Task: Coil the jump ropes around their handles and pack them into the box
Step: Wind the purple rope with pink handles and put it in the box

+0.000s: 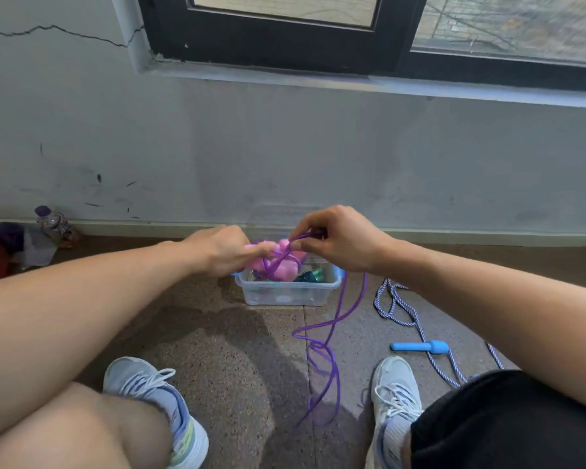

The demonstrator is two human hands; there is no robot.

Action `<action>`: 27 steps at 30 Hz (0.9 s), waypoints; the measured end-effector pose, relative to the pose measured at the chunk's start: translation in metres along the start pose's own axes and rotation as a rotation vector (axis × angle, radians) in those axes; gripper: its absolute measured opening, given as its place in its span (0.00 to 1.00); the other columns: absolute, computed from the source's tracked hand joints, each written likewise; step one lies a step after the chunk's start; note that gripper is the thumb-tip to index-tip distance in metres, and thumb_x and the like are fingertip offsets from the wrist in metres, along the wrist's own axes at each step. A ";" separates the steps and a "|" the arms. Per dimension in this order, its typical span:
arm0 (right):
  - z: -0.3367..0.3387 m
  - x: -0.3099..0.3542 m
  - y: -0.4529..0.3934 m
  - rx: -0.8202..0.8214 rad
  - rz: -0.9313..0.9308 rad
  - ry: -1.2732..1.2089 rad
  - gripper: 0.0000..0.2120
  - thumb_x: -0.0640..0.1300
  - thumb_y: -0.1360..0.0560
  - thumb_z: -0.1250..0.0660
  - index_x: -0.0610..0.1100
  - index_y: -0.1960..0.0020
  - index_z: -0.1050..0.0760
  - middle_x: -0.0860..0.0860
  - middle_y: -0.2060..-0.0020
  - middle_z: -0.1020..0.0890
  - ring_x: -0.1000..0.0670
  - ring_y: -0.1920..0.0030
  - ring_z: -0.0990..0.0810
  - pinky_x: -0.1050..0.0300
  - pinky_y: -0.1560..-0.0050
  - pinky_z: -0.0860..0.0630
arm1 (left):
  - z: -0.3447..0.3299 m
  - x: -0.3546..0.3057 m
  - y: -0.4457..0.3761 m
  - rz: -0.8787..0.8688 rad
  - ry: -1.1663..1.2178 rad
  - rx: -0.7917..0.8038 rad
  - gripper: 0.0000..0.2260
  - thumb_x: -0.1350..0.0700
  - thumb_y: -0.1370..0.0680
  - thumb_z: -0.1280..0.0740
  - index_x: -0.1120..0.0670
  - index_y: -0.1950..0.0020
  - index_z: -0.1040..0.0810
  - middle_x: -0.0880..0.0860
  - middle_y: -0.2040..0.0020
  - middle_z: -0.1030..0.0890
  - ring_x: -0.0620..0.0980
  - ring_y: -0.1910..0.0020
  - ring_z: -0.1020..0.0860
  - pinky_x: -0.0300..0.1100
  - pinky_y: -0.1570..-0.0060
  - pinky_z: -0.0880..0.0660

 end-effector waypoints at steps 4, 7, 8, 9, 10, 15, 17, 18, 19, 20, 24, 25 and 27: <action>0.004 -0.015 -0.001 -0.001 -0.044 -0.426 0.06 0.44 0.29 0.22 0.44 0.53 0.14 0.47 0.60 0.13 0.55 0.62 0.20 0.61 0.56 0.23 | -0.001 -0.023 0.005 -0.269 0.036 -0.027 0.37 0.26 0.27 0.59 0.56 0.73 0.32 0.51 0.75 0.30 0.50 0.72 0.29 0.47 0.64 0.34; 0.006 -0.032 0.002 0.008 -0.187 -0.736 0.06 0.40 0.27 0.25 0.41 0.51 0.15 0.47 0.60 0.14 0.56 0.62 0.19 0.64 0.58 0.22 | 0.001 -0.040 0.007 -0.404 0.197 -0.152 0.34 0.34 0.19 0.55 0.55 0.75 0.34 0.53 0.76 0.31 0.49 0.74 0.33 0.47 0.63 0.35; 0.004 -0.039 0.002 0.023 -0.241 -0.832 0.05 0.39 0.26 0.26 0.40 0.50 0.16 0.48 0.60 0.14 0.55 0.63 0.19 0.64 0.59 0.22 | 0.003 -0.044 0.008 -0.425 0.252 -0.191 0.34 0.35 0.19 0.53 0.56 0.75 0.34 0.55 0.77 0.31 0.50 0.75 0.33 0.48 0.65 0.35; 0.001 -0.043 0.001 0.032 -0.279 -0.893 0.05 0.38 0.25 0.28 0.40 0.50 0.16 0.48 0.60 0.14 0.54 0.62 0.18 0.62 0.60 0.22 | 0.006 -0.047 0.009 -0.424 0.317 -0.231 0.33 0.36 0.19 0.51 0.58 0.75 0.34 0.57 0.77 0.30 0.51 0.75 0.34 0.49 0.66 0.34; -0.002 -0.047 0.000 0.031 -0.293 -0.901 0.05 0.36 0.23 0.30 0.40 0.50 0.16 0.46 0.59 0.15 0.52 0.62 0.19 0.60 0.60 0.22 | 0.009 -0.048 0.010 -0.410 0.396 -0.274 0.32 0.38 0.19 0.49 0.59 0.75 0.34 0.57 0.77 0.30 0.52 0.75 0.35 0.50 0.67 0.34; -0.022 -0.051 -0.006 0.053 -0.367 -0.815 0.15 0.38 0.18 0.40 0.44 0.62 0.22 0.51 0.75 0.26 0.53 0.73 0.33 0.58 0.69 0.36 | 0.014 -0.042 0.001 -0.161 0.664 -0.497 0.33 0.42 0.17 0.47 0.62 0.75 0.27 0.61 0.76 0.24 0.59 0.73 0.24 0.51 0.65 0.24; -0.031 -0.043 -0.004 0.139 -0.379 -0.798 0.11 0.49 0.17 0.39 0.49 0.48 0.18 0.53 0.71 0.23 0.53 0.74 0.32 0.61 0.71 0.35 | 0.015 -0.034 -0.009 0.019 0.635 -0.592 0.32 0.45 0.16 0.48 0.62 0.71 0.22 0.63 0.70 0.20 0.61 0.66 0.20 0.51 0.58 0.23; -0.037 -0.039 -0.003 0.179 -0.390 -0.783 0.12 0.52 0.17 0.40 0.51 0.40 0.20 0.53 0.70 0.22 0.54 0.74 0.31 0.61 0.72 0.35 | 0.016 -0.027 -0.015 0.102 0.610 -0.625 0.32 0.45 0.16 0.49 0.63 0.67 0.20 0.65 0.65 0.18 0.63 0.61 0.19 0.51 0.55 0.23; -0.041 -0.034 -0.002 0.216 -0.403 -0.759 0.14 0.53 0.17 0.41 0.52 0.36 0.22 0.51 0.68 0.23 0.54 0.75 0.31 0.61 0.73 0.35 | 0.016 -0.019 -0.021 0.177 0.585 -0.645 0.32 0.44 0.16 0.50 0.65 0.62 0.18 0.67 0.60 0.17 0.65 0.57 0.19 0.53 0.51 0.23; -0.044 -0.029 0.000 0.249 -0.411 -0.720 0.15 0.53 0.17 0.41 0.52 0.33 0.24 0.50 0.68 0.23 0.53 0.75 0.31 0.61 0.74 0.34 | 0.017 -0.010 -0.027 0.249 0.566 -0.660 0.33 0.44 0.17 0.51 0.66 0.57 0.17 0.68 0.56 0.17 0.66 0.54 0.19 0.53 0.49 0.23; -0.048 0.003 0.010 0.363 -0.402 -0.533 0.16 0.52 0.16 0.42 0.44 0.37 0.23 0.49 0.71 0.25 0.52 0.76 0.31 0.62 0.76 0.34 | 0.022 0.028 -0.028 0.501 0.538 -0.673 0.30 0.45 0.17 0.51 0.67 0.48 0.17 0.68 0.48 0.17 0.66 0.46 0.20 0.52 0.44 0.24; -0.044 0.012 0.010 0.354 -0.408 -0.453 0.17 0.53 0.16 0.42 0.43 0.39 0.22 0.50 0.73 0.25 0.51 0.76 0.32 0.61 0.75 0.35 | 0.024 0.035 -0.025 0.545 0.522 -0.665 0.28 0.47 0.16 0.49 0.67 0.45 0.18 0.68 0.45 0.18 0.66 0.43 0.21 0.51 0.43 0.26; -0.029 0.030 0.008 0.310 -0.361 -0.212 0.19 0.54 0.17 0.41 0.41 0.44 0.20 0.51 0.74 0.26 0.51 0.74 0.32 0.58 0.71 0.34 | 0.027 0.041 -0.020 0.601 0.478 -0.622 0.24 0.51 0.16 0.47 0.68 0.42 0.20 0.69 0.40 0.21 0.66 0.39 0.23 0.50 0.42 0.27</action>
Point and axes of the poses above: each hand's wrist, its own y-axis away from the middle knuckle, its own z-axis out of the back of the hand, x = y × z, the point moved 3 cm from there along -y, towards the middle knuckle
